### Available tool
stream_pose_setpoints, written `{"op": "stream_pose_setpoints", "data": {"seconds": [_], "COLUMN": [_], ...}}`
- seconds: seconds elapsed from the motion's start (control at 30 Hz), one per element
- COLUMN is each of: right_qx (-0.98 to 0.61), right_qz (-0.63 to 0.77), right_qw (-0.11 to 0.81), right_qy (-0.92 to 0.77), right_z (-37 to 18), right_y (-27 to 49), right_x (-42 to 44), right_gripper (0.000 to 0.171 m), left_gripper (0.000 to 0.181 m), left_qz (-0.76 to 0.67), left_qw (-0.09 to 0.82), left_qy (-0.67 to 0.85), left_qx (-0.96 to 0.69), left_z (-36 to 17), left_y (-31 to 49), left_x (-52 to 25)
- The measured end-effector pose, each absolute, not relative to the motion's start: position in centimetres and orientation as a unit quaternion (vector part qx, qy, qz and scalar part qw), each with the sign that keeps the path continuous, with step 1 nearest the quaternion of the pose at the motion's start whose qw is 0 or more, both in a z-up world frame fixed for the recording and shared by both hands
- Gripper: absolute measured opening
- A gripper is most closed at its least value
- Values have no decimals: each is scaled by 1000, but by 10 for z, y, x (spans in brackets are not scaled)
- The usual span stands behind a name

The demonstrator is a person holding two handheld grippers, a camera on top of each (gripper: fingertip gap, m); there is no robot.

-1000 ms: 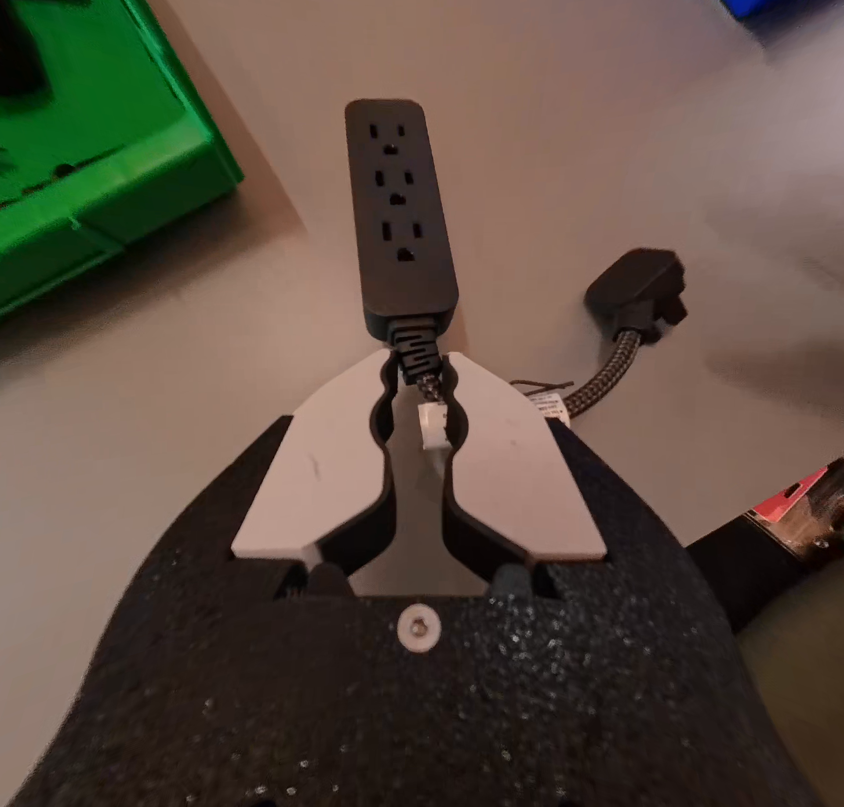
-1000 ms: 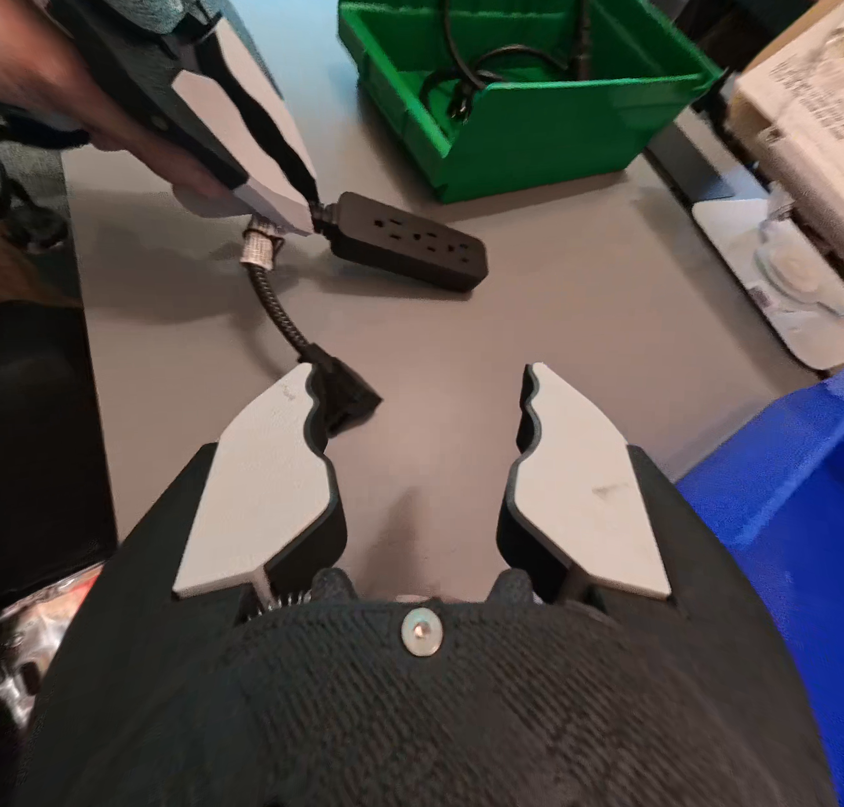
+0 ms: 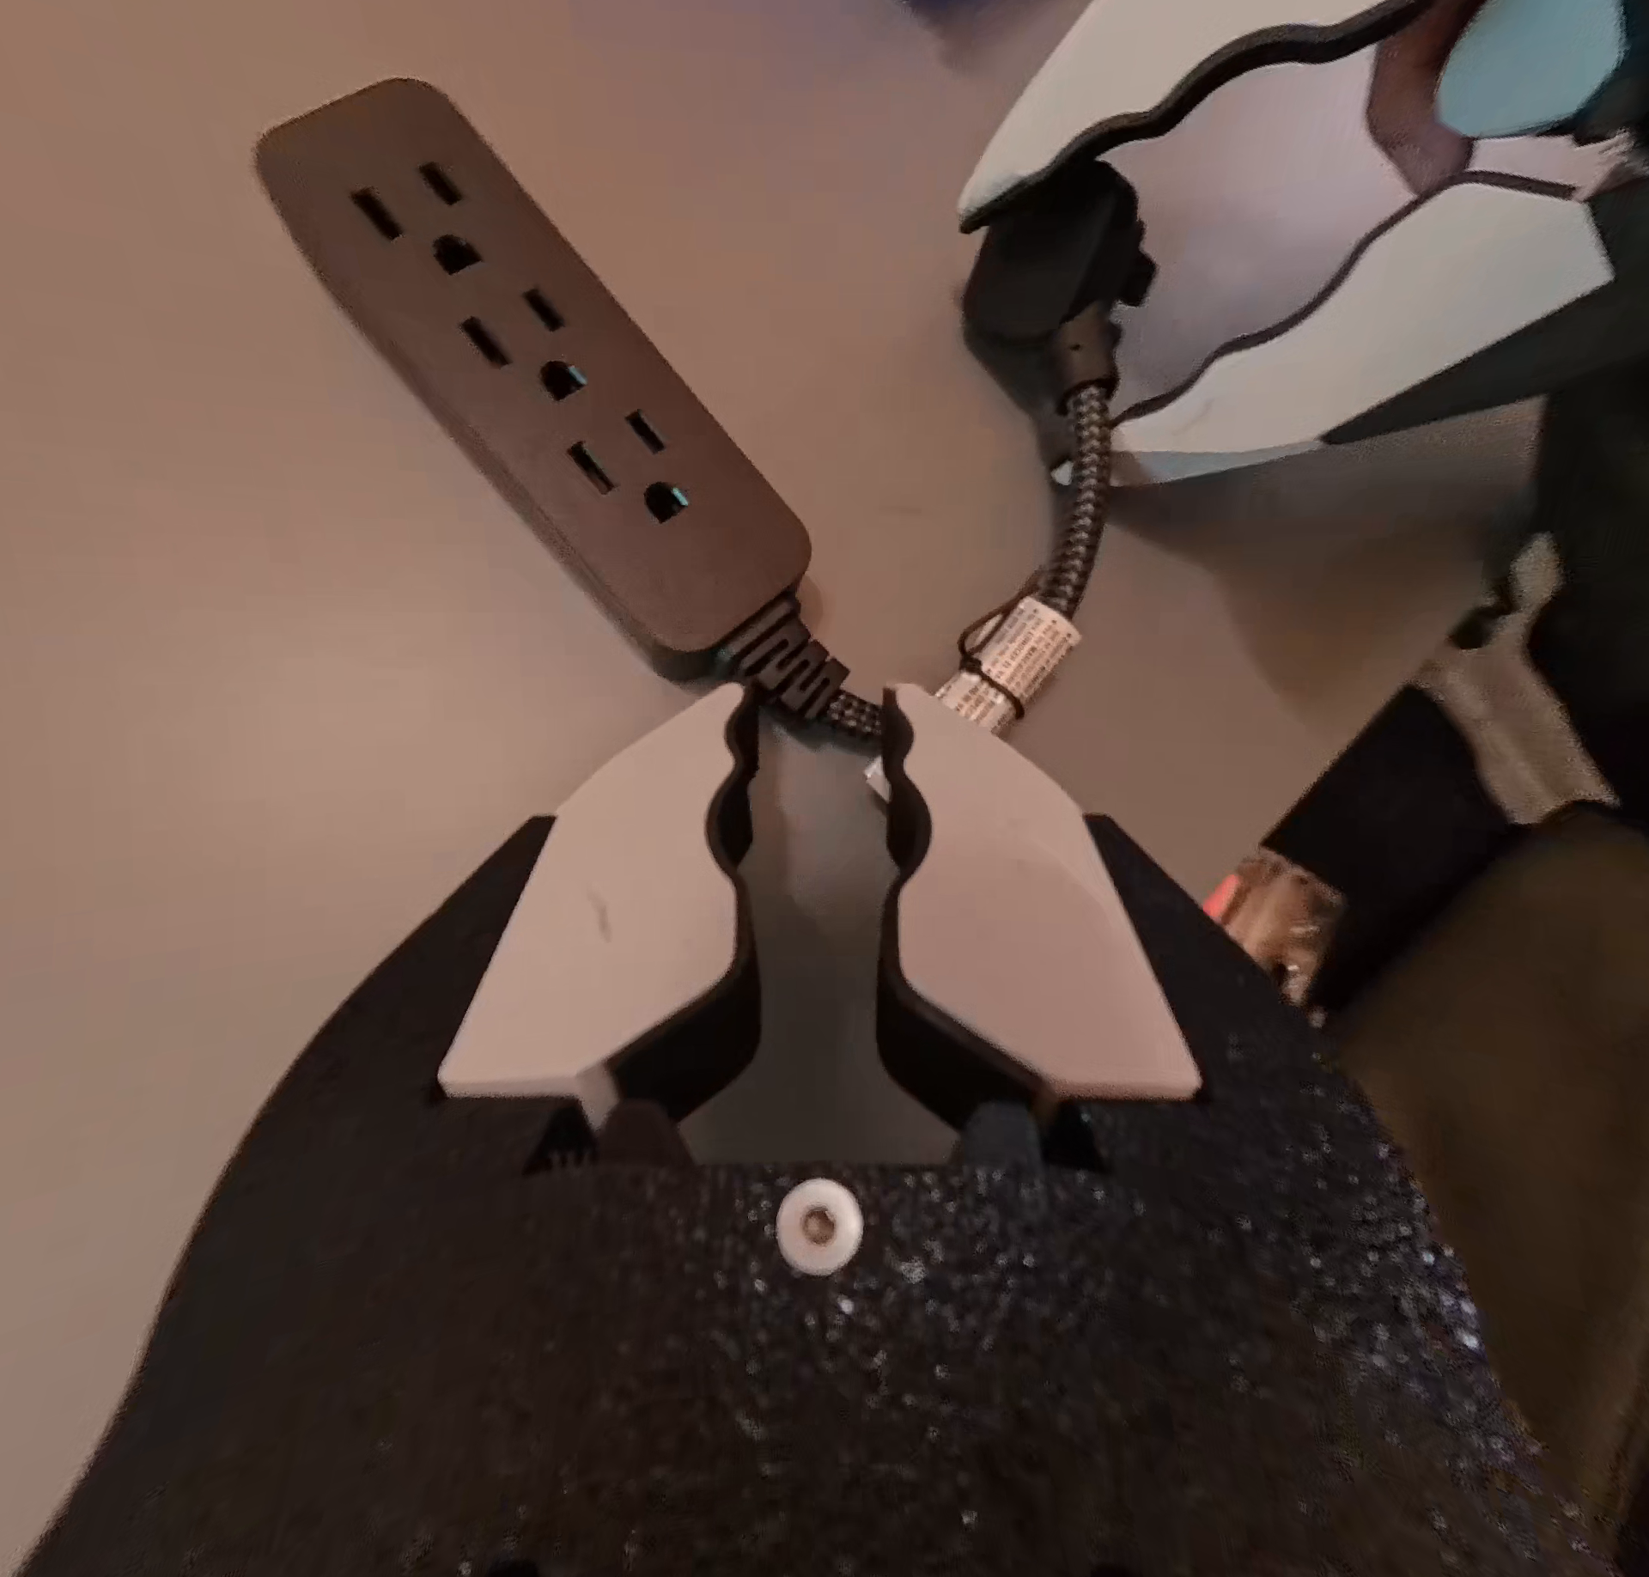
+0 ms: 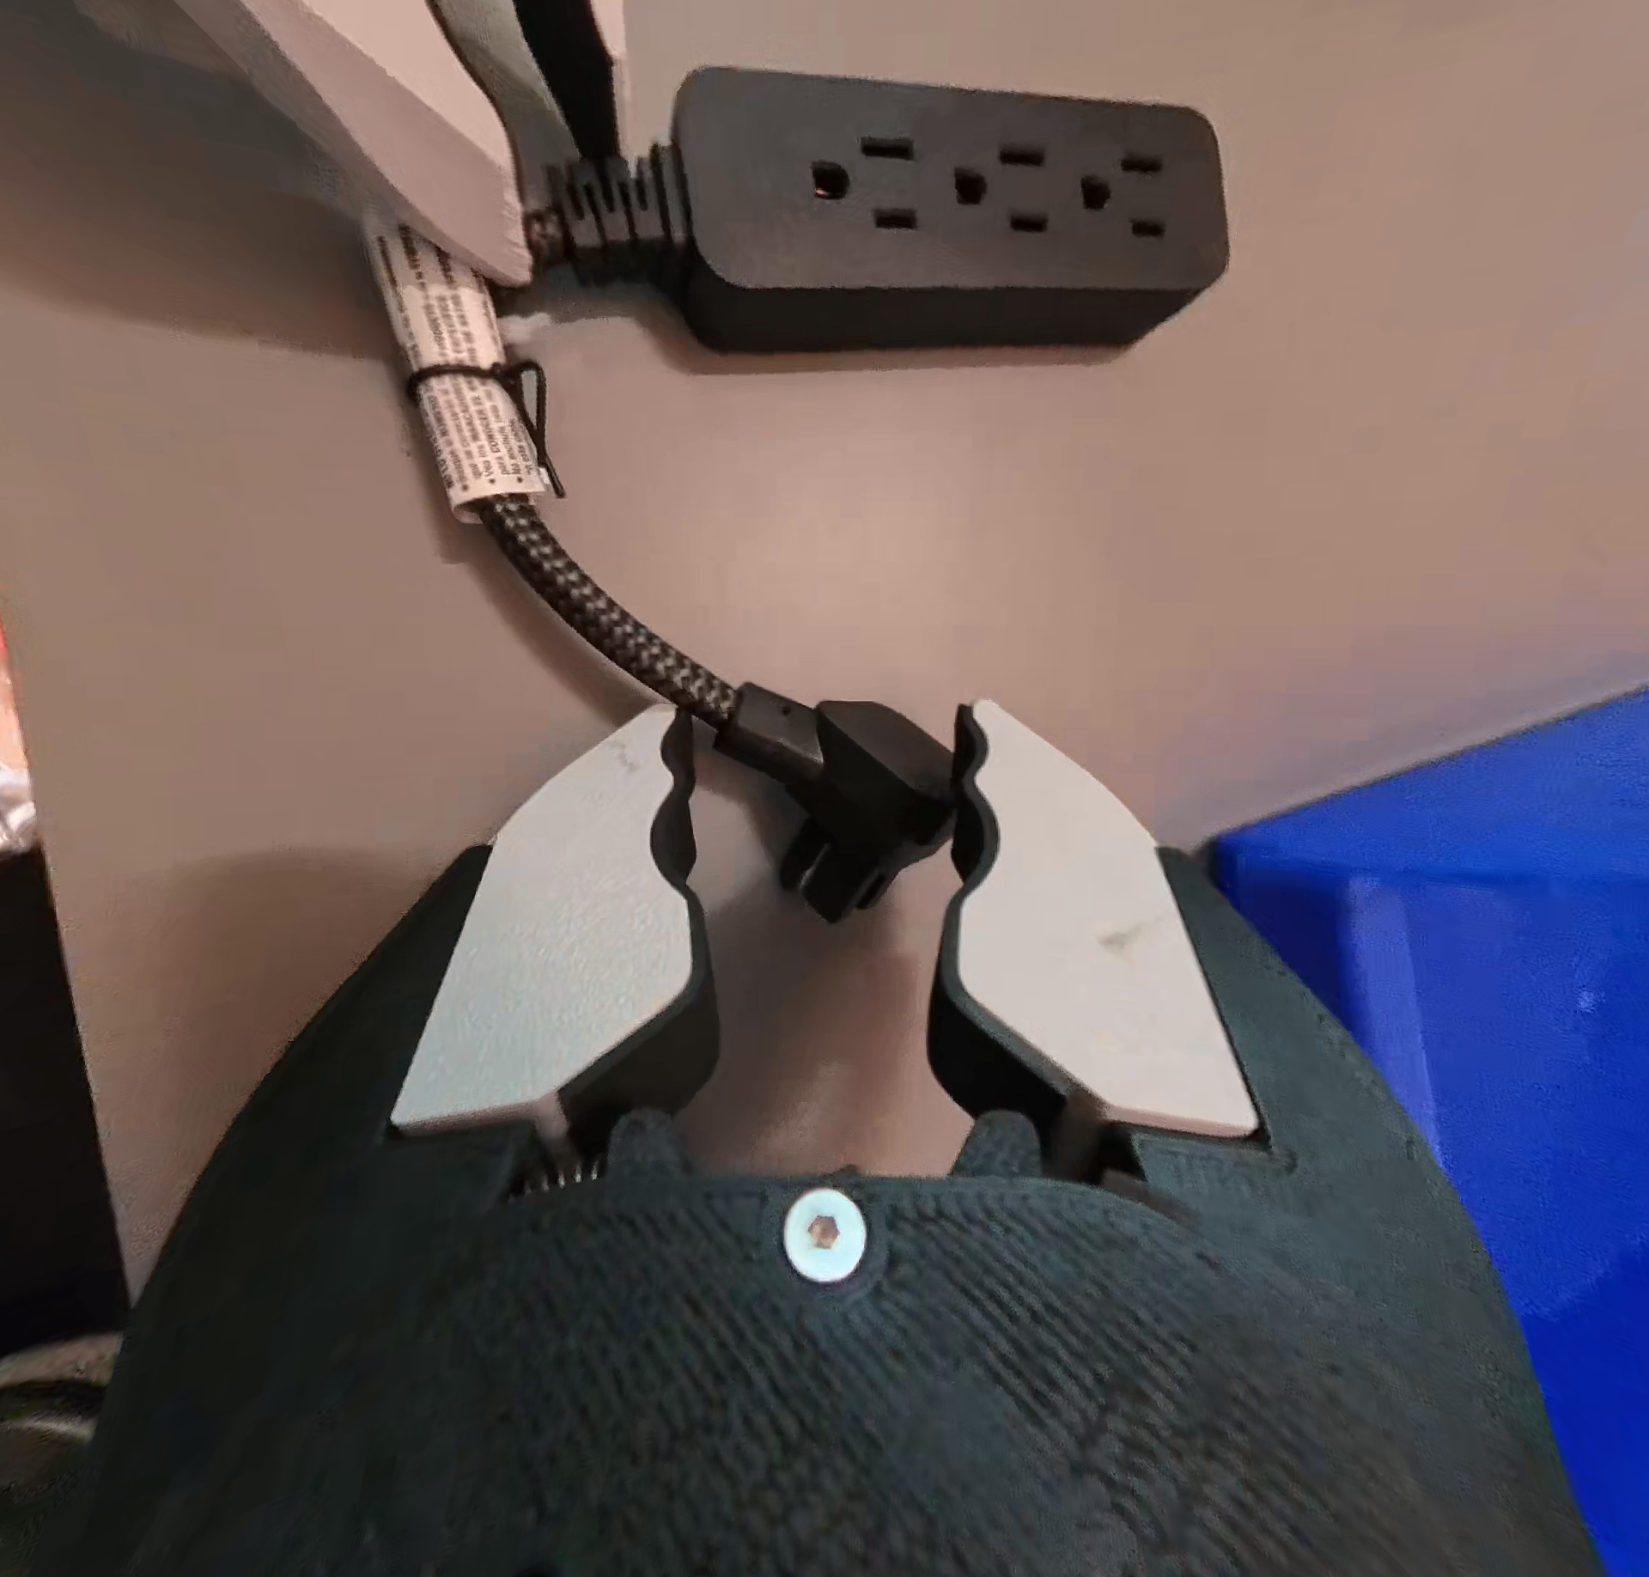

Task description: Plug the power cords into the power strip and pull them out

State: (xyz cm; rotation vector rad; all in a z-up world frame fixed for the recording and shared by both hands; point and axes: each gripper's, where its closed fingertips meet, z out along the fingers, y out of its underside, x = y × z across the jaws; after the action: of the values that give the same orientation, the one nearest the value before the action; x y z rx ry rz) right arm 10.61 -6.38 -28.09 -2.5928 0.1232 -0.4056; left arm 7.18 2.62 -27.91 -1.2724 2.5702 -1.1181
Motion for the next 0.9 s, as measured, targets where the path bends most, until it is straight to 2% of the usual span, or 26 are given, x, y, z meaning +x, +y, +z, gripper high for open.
{"op": "stream_pose_setpoints", "data": {"seconds": [0.07, 0.17, 0.23, 0.3, 0.4, 0.57, 0.67, 0.9], "right_qx": [-956, -958, -959, -959, -953, -956, -954, -945], "right_qz": [-152, -163, -167, -163, -180, -197, -183, -142], "right_qw": [249, 234, 227, 232, 242, 218, 237, 295], "right_qy": [30, 6, 13, 7, 2, 18, 21, 1], "right_z": [-281, -278, -276, -272, -264, -263, -256, -246], "right_y": [-76, -98, -111, -117, -121, -131, -132, -106], "right_x": [105, 103, 104, 100, 101, 106, 100, 85], "right_gripper": [56, 56, 55, 50, 51, 46, 50, 56], "left_gripper": [26, 17, 23, 29, 40, 54, 72, 73], "left_qz": [-384, -390, -407, -422, -398, -314, -245, -132], "left_qw": [1, -68, -97, -43, 72, 122, 117, 63], "left_qy": [831, 856, 866, 878, 907, 939, 954, 963], "left_qx": [-403, -332, -276, -222, -117, 75, 129, 227], "left_z": [-278, -275, -263, -250, -239, -244, -255, -282], "left_y": [14, -2, -10, -10, -4, -5, 1, 5], "left_x": [64, 38, 27, 40, 81, 127, 147, 148]}}
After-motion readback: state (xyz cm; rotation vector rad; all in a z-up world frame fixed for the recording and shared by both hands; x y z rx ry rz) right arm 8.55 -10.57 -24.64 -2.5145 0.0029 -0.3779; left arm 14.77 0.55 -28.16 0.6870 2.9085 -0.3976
